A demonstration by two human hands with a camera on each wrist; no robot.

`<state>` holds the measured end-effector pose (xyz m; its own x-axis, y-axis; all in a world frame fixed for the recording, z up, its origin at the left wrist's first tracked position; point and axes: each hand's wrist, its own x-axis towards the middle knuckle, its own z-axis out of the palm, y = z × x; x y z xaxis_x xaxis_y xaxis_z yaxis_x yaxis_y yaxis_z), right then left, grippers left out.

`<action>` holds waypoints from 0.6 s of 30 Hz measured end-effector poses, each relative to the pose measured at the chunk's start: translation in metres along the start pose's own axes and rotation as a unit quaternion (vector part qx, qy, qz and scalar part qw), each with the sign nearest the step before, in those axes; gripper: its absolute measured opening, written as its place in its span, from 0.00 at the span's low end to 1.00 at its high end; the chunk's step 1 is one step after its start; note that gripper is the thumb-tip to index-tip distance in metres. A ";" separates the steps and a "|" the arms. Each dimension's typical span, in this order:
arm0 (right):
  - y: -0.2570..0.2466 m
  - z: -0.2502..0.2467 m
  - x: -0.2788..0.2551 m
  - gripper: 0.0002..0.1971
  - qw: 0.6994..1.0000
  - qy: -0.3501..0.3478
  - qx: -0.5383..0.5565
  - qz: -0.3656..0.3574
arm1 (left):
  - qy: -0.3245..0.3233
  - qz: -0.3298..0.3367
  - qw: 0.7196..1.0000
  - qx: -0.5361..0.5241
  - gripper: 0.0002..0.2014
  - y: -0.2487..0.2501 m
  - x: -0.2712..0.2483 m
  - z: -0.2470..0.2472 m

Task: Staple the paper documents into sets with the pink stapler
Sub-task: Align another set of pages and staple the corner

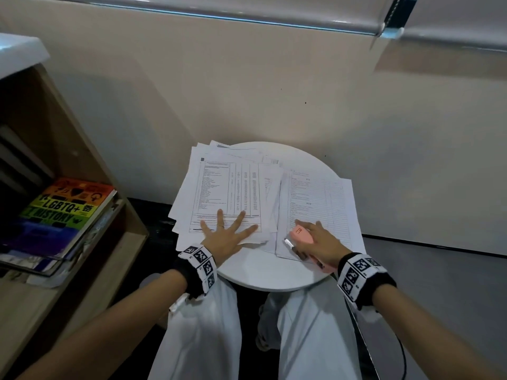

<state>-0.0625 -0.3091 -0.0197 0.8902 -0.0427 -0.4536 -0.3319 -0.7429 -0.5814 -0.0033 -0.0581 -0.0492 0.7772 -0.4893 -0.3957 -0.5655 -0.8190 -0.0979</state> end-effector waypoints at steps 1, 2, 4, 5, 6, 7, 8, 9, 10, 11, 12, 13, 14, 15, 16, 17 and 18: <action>-0.004 0.001 0.000 0.50 1.000 0.001 -0.004 -0.005 | -0.008 0.002 1.000 -0.006 0.32 -0.002 -0.002 -0.001; -0.009 0.003 0.000 0.50 1.000 0.004 -0.011 -0.009 | -0.019 0.009 0.999 -0.025 0.32 -0.005 -0.005 -0.003; -0.014 0.006 0.005 0.47 0.999 0.015 -0.024 -0.017 | -0.049 0.029 0.995 -0.083 0.34 -0.013 -0.007 -0.009; -0.014 0.006 0.008 0.46 0.999 0.018 -0.029 -0.016 | -0.065 0.038 0.991 -0.113 0.36 -0.019 -0.006 -0.012; -0.013 0.007 0.010 0.46 0.999 0.017 -0.034 -0.016 | -0.075 0.047 0.986 -0.143 0.38 -0.026 -0.005 -0.017; -0.012 0.007 0.012 0.47 0.999 0.016 -0.034 -0.016 | -0.080 0.055 0.981 -0.170 0.40 -0.033 -0.005 -0.019; -0.010 0.008 0.013 0.47 0.999 0.015 -0.029 -0.015 | -0.082 0.065 0.976 -0.193 0.41 -0.040 -0.006 -0.024; -0.007 0.008 0.015 0.47 1.000 0.014 -0.021 -0.016 | -0.084 0.078 0.972 -0.206 0.43 -0.045 -0.008 -0.029; -0.006 0.008 0.015 0.47 1.000 0.015 -0.013 -0.015 | -0.085 0.092 0.969 -0.212 0.43 -0.049 -0.010 -0.032; -0.006 0.009 0.016 0.48 1.000 0.016 -0.009 -0.014 | -0.086 0.097 0.968 -0.217 0.42 -0.050 -0.011 -0.035; -0.005 0.009 0.016 0.50 1.000 0.016 -0.008 -0.010 | -0.078 0.094 0.966 -0.226 0.41 -0.051 -0.010 -0.037; -0.005 0.009 0.016 0.52 1.000 0.016 -0.008 -0.010 | -0.055 0.081 0.965 -0.245 0.41 -0.052 -0.009 -0.037; -0.006 0.009 0.015 0.52 1.000 0.015 -0.009 -0.011 | -0.020 0.061 0.962 -0.267 0.42 -0.051 -0.007 -0.038; -0.006 0.009 0.015 0.51 1.000 0.017 -0.009 -0.014 | 0.011 0.035 0.960 -0.277 0.38 -0.050 -0.003 -0.037; -0.006 0.009 0.014 0.48 1.000 0.018 -0.009 -0.016 | 0.038 0.018 0.962 -0.270 0.31 -0.048 0.000 -0.037; -0.007 0.009 0.014 0.47 1.000 0.019 -0.009 -0.017 | 0.053 0.009 0.970 -0.238 0.25 -0.046 0.003 -0.037; -0.007 0.009 0.014 0.46 1.000 0.019 -0.009 -0.015 | 0.058 0.008 0.978 -0.200 0.26 -0.041 0.006 -0.039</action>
<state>-0.0509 -0.2983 -0.0280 0.9110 -0.0450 -0.4100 -0.2994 -0.7557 -0.5824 0.0353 -0.0389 -0.0118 0.8087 -0.5145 -0.2850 -0.4421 -0.8513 0.2824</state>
